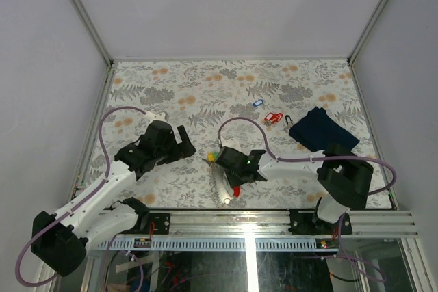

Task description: Put the keys on the keyring

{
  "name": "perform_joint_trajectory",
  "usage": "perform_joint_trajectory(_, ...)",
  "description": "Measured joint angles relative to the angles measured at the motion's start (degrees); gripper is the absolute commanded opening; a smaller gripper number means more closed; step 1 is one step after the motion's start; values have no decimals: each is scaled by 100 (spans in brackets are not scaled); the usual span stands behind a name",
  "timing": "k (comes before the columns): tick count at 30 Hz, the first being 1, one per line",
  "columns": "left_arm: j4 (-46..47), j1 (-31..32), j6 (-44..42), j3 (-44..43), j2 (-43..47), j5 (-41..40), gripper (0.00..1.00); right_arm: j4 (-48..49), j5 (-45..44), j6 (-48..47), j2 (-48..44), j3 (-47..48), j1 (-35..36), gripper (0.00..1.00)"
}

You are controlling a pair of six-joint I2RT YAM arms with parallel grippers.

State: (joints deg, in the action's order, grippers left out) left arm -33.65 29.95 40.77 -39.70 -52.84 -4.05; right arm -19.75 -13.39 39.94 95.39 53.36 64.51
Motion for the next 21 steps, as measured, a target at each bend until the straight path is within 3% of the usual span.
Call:
perform_joint_trajectory(7, 341, 236, -111, 243, -365, 249, 82, 90, 361, -197, -1003, -621, 0, 43)
perform_joint_trajectory(15, 837, 1333, -44, 243, -1156, 94, 72, 245, 177, -142, -2334, -741, -2, 44)
perform_joint_trajectory(21, 992, 1812, 142, 201, -1779, -68, 65, 245, 68, 66, -3265, -1440, -238, 45)
